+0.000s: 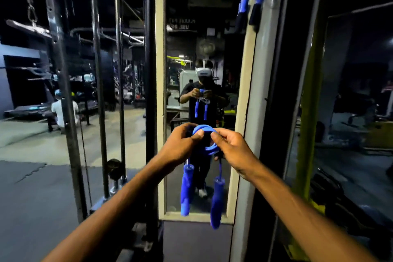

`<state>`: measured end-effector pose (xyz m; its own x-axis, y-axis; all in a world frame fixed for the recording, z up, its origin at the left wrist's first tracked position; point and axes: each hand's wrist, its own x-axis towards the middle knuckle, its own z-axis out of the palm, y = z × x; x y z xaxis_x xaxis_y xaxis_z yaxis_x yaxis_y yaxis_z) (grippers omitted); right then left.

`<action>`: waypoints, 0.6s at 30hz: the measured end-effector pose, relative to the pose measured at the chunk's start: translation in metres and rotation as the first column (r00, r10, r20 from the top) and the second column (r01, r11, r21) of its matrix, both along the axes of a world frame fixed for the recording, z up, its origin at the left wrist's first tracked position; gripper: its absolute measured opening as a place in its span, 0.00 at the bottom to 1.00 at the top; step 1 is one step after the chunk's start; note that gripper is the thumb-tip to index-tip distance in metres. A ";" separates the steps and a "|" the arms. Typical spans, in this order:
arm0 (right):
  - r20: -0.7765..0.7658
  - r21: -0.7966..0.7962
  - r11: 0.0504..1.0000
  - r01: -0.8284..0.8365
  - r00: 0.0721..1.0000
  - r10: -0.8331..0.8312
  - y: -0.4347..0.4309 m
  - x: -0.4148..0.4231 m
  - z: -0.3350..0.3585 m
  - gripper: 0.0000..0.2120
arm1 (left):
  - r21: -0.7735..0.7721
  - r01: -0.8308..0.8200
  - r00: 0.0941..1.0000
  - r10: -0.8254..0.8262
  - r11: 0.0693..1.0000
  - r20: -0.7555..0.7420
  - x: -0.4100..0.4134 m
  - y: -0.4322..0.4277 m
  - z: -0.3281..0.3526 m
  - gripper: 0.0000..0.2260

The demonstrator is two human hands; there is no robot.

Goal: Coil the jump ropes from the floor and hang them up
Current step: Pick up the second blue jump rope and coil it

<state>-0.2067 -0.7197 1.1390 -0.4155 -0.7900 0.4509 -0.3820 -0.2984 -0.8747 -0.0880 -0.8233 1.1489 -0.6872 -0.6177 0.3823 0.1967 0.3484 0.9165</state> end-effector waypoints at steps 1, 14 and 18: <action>-0.010 -0.023 1.000 0.008 1.000 -0.008 -0.013 -0.014 0.012 0.09 | -0.030 -0.009 1.000 0.009 1.000 -0.002 -0.013 -0.014 0.013 0.05; -0.214 -0.278 0.956 0.098 0.963 -0.161 -0.190 -0.180 0.200 0.07 | -0.337 -0.011 0.986 -0.046 0.941 -0.161 -0.169 -0.205 0.207 0.07; -0.254 -0.431 0.894 0.124 0.934 -0.252 -0.225 -0.211 0.272 0.05 | -0.382 -0.045 0.961 -0.064 0.923 -0.268 -0.204 -0.238 0.278 0.07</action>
<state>-0.4173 -0.9443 1.4108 -0.3348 -0.4345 0.8362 -0.6870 -0.4949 -0.5321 -0.2916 -1.0616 1.4272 -0.5289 -0.3812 0.7582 0.4229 0.6562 0.6249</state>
